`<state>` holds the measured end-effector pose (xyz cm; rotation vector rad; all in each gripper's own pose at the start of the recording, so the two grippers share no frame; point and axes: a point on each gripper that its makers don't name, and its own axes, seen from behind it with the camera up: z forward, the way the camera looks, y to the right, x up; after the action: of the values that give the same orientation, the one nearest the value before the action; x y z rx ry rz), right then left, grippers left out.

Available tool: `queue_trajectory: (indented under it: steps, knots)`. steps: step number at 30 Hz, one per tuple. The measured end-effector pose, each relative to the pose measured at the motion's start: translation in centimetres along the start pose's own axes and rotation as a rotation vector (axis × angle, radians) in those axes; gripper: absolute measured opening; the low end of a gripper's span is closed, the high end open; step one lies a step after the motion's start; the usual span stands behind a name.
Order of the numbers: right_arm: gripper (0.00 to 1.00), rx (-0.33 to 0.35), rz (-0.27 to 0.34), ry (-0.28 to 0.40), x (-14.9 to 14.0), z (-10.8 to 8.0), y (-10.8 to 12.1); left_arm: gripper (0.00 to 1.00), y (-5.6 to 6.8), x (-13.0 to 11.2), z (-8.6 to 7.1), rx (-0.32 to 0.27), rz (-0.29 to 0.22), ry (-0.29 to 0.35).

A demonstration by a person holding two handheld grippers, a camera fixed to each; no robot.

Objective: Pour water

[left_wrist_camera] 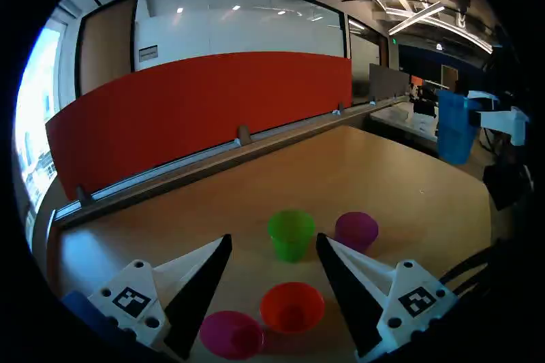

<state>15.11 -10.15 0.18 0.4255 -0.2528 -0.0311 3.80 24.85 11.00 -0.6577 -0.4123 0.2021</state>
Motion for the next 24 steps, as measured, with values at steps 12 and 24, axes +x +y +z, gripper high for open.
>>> queue_trajectory:
  steps: [12, 24]
  knots:
    - [0.91, -0.01, 0.01, -0.002, -0.3, 0.0, 0.6, 0.92, 1.6, -2.5, 3.6, -0.051, 0.052, -0.146]
    - [0.91, -0.018, 0.022, -0.004, -0.7, 0.1, 1.3, 0.92, 2.1, -4.5, 6.1, -0.073, 0.076, -0.252]
